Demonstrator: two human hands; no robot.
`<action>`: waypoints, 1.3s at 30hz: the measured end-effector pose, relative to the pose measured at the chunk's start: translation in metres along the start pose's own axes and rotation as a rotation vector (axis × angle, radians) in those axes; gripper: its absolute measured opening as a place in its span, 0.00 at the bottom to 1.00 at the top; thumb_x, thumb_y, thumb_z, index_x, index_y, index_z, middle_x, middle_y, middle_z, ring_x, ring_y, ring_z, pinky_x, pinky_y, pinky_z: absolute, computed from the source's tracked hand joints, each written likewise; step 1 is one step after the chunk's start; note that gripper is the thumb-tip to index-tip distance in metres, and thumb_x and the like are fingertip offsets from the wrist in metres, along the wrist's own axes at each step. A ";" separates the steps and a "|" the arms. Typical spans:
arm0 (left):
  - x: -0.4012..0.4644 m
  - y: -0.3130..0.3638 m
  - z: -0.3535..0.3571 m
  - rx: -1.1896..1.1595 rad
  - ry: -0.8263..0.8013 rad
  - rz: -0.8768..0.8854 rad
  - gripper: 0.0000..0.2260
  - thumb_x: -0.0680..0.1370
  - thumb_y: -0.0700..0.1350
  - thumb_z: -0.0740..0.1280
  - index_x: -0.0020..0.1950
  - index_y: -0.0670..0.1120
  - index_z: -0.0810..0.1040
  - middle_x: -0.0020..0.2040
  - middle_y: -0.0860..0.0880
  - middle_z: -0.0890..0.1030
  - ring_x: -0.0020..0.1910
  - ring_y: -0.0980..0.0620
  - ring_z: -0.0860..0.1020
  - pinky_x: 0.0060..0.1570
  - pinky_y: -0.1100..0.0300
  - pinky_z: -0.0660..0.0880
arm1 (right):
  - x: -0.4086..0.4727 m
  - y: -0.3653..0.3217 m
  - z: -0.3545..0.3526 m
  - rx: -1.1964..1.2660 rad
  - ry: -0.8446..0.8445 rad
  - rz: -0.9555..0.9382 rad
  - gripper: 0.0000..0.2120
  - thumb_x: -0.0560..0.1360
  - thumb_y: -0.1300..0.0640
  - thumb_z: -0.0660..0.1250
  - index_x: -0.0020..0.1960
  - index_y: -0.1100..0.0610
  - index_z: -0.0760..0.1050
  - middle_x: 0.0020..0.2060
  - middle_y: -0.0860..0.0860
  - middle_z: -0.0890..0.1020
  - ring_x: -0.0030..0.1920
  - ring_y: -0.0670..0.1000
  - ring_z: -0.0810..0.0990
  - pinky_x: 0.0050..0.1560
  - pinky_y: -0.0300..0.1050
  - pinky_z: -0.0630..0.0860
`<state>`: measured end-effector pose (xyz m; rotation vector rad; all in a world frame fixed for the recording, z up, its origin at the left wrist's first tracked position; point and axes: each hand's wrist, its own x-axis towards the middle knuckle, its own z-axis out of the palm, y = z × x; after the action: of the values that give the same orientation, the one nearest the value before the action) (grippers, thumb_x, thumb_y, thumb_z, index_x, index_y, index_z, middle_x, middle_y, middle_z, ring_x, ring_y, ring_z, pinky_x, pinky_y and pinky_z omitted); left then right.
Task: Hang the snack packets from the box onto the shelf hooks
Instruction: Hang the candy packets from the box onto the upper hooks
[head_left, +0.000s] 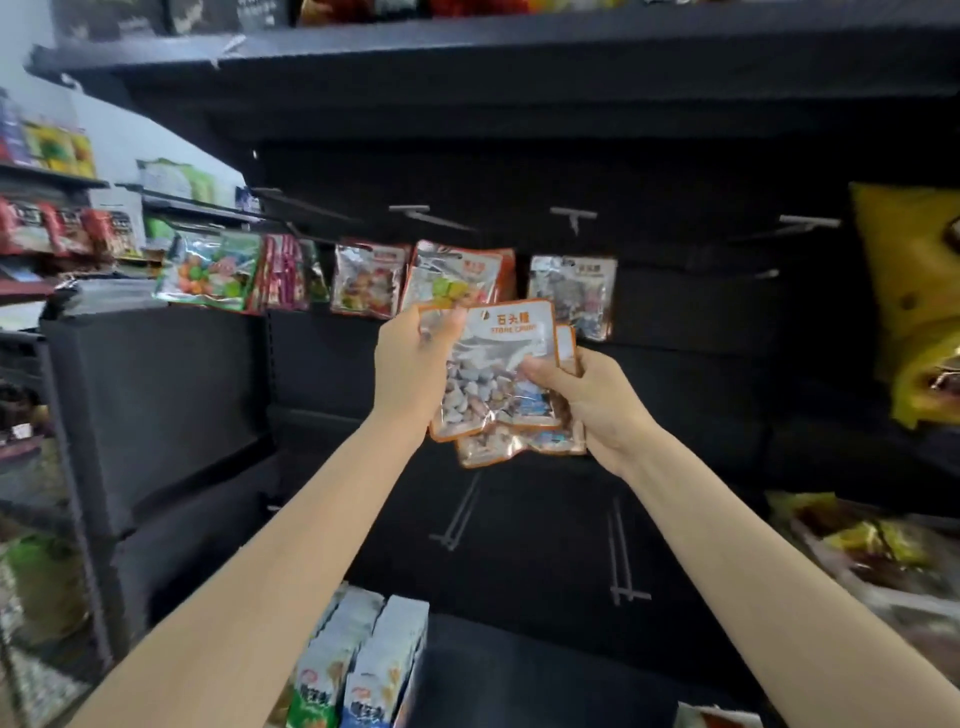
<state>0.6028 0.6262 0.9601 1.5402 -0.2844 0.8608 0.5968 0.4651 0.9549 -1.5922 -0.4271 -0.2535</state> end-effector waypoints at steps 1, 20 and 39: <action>0.003 0.004 0.003 0.042 0.013 0.041 0.05 0.78 0.48 0.66 0.41 0.51 0.75 0.43 0.51 0.81 0.44 0.55 0.80 0.45 0.59 0.75 | 0.001 -0.006 -0.006 -0.008 0.001 -0.017 0.16 0.73 0.54 0.72 0.51 0.66 0.78 0.51 0.72 0.77 0.49 0.73 0.77 0.54 0.70 0.73; 0.065 0.011 0.002 0.364 0.210 0.214 0.08 0.79 0.44 0.62 0.43 0.41 0.71 0.34 0.53 0.72 0.33 0.60 0.70 0.34 0.74 0.67 | 0.056 -0.034 -0.019 -0.199 0.409 -0.253 0.23 0.78 0.46 0.61 0.52 0.69 0.73 0.48 0.67 0.79 0.49 0.69 0.78 0.44 0.69 0.76; 0.081 0.010 0.025 0.780 0.311 0.738 0.10 0.79 0.46 0.63 0.43 0.41 0.75 0.24 0.49 0.73 0.21 0.53 0.69 0.24 0.63 0.62 | 0.059 -0.023 -0.018 -0.435 0.643 -0.493 0.10 0.81 0.57 0.57 0.45 0.55 0.74 0.30 0.42 0.74 0.29 0.35 0.74 0.27 0.30 0.67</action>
<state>0.6603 0.6256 1.0228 1.9963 -0.3097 1.9404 0.6420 0.4546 1.0019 -1.6906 -0.2579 -1.2650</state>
